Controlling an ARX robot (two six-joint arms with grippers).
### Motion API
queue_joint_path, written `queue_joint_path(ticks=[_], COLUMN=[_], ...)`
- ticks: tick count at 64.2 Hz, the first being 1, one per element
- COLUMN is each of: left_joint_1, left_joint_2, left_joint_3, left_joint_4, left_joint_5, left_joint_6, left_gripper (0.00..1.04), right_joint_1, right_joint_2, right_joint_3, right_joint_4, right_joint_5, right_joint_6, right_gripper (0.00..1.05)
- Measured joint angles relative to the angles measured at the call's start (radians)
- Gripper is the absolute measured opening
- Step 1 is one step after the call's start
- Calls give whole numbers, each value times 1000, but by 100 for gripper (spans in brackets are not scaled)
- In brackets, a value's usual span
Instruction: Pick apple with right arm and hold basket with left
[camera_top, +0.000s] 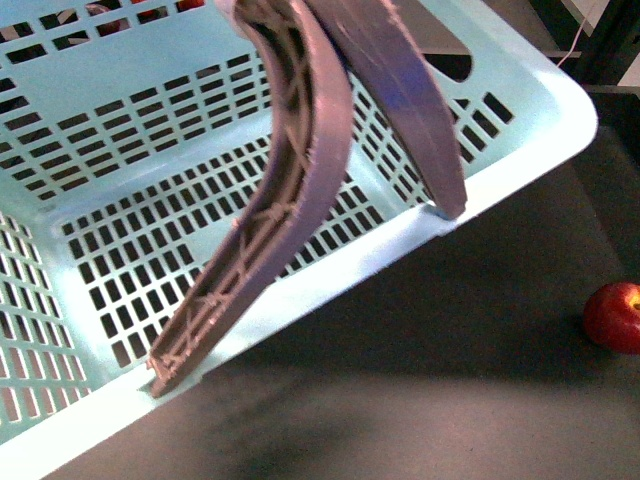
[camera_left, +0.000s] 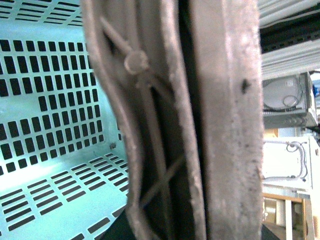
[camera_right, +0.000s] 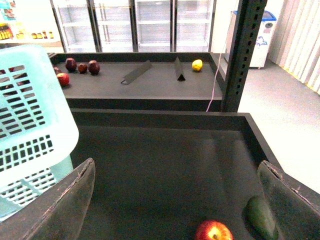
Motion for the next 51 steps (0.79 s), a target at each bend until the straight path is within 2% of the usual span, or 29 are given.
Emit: queue_joint_path(ticks=[8, 36, 39, 44, 51], left_joint_1=[-35, -39, -39, -39, -41], left_joint_2=[-2, -2, -2, -2, -2], left_joint_3=[2, 2, 2, 2, 4], left_joint_4=[18, 18, 18, 18, 18], left_joint_5=[2, 0, 1, -1, 7], left_joint_6=[56, 71, 71, 71, 75], left_gripper=[15, 15, 15, 15, 15], right_joint_1=[0, 0, -19, -95, -157], right_joint_2=[0, 0, 33, 214, 372], right_joint_3=[0, 0, 25, 130, 152], right_joint_4=[0, 0, -72, -318, -343], right_joint_5=[0, 0, -76, -259, -319], right_joint_6=[0, 0, -13, -36, -56], right_gripper=[96, 96, 96, 96, 96])
